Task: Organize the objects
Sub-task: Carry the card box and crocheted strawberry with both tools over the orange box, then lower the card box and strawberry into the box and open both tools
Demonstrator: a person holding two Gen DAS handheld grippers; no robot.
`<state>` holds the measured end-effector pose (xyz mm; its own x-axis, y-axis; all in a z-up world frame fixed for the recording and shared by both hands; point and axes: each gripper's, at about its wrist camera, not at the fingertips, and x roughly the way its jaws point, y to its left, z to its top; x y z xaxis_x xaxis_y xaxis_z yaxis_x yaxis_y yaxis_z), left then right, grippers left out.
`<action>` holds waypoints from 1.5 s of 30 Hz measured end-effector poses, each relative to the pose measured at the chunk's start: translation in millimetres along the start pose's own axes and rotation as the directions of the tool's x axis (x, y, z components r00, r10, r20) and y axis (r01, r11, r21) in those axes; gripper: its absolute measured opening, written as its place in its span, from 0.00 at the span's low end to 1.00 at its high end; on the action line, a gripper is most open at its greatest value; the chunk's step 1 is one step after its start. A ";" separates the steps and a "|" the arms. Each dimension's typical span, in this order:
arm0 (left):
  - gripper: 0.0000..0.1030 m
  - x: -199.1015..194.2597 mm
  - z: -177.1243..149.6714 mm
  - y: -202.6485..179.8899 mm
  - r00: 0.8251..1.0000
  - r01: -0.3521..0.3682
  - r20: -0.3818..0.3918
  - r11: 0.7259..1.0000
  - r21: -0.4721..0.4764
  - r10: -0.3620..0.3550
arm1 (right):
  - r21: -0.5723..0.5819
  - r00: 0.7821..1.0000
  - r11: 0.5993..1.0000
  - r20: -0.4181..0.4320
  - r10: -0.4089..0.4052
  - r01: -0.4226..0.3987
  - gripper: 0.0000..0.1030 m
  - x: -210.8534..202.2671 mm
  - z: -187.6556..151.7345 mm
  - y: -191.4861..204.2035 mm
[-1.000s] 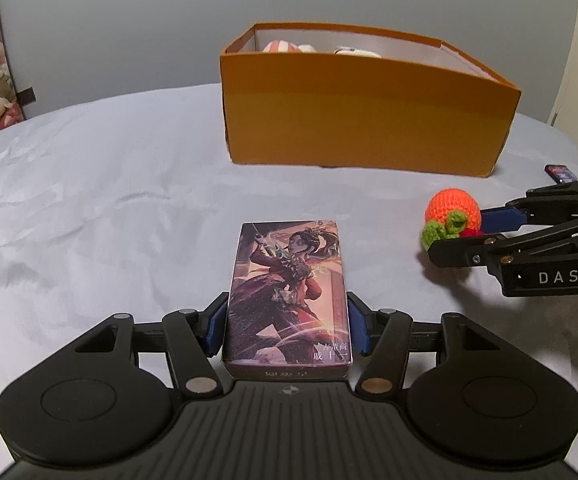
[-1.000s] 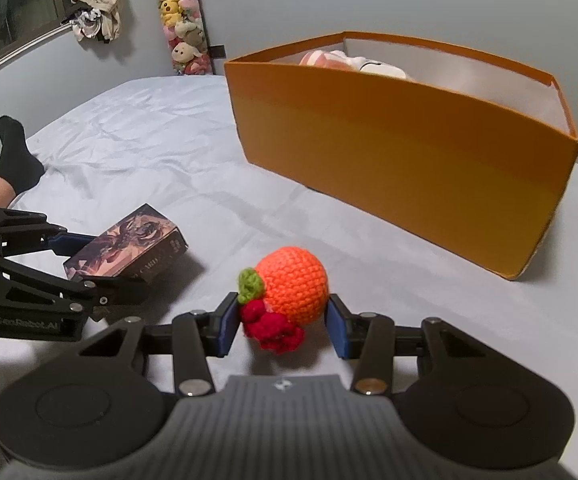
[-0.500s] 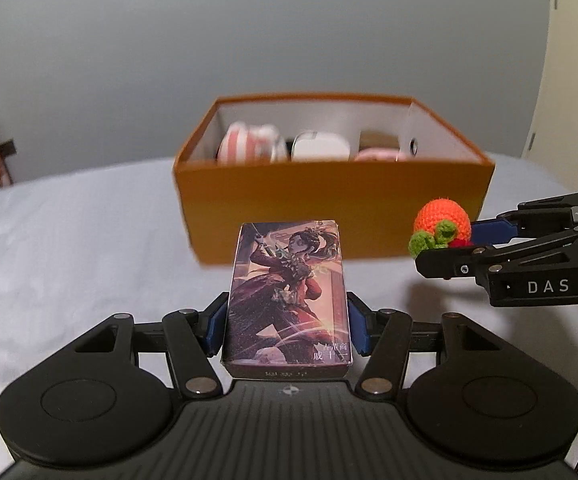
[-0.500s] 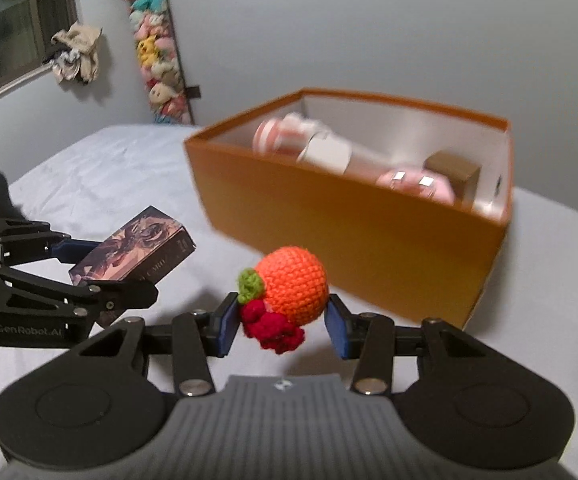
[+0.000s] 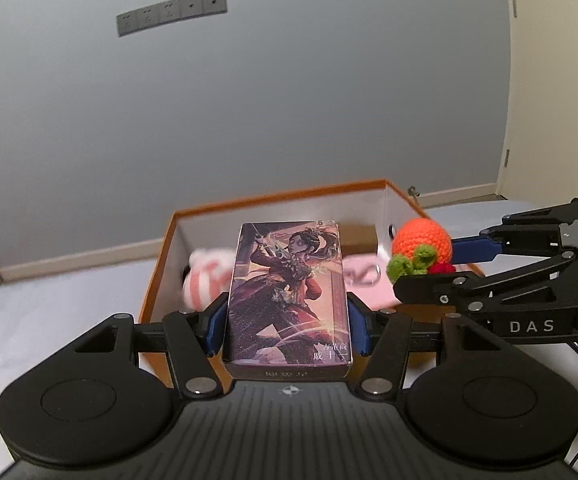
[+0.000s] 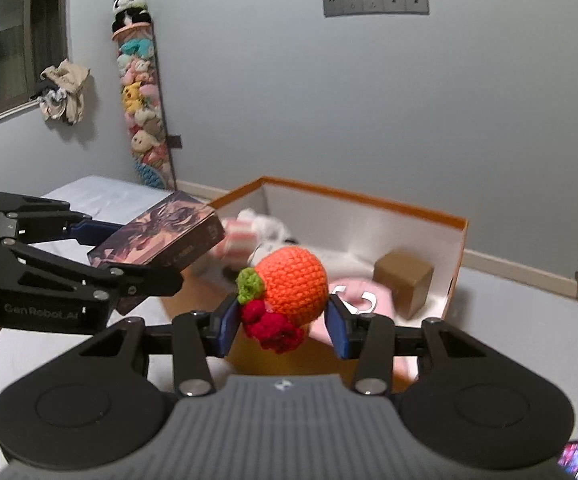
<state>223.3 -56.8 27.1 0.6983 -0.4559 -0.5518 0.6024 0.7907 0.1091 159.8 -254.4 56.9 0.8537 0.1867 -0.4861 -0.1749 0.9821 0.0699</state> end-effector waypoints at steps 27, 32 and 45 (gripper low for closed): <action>0.65 101.4 13.2 21.2 0.986 -0.080 -0.149 0.994 -0.070 0.069 | 0.026 0.987 0.989 -0.074 -0.142 0.145 0.46 73.1 25.1 -43.6; 0.64 105.7 5.0 21.6 0.982 -0.076 -0.180 0.995 -0.063 0.063 | 0.010 0.984 0.989 -0.103 -0.144 0.146 0.46 86.8 23.5 -44.8; 0.64 113.3 -7.6 41.4 0.969 -0.043 -0.248 0.988 -0.150 0.004 | -0.043 0.967 0.981 -0.167 -0.194 0.190 0.47 123.2 34.4 -45.3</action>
<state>324.5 -72.6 -37.2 0.5830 -0.3367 -0.7394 0.5069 0.8620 0.0071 289.9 -275.1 23.8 0.7775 -0.0145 -0.6287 -0.0305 0.9977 -0.0608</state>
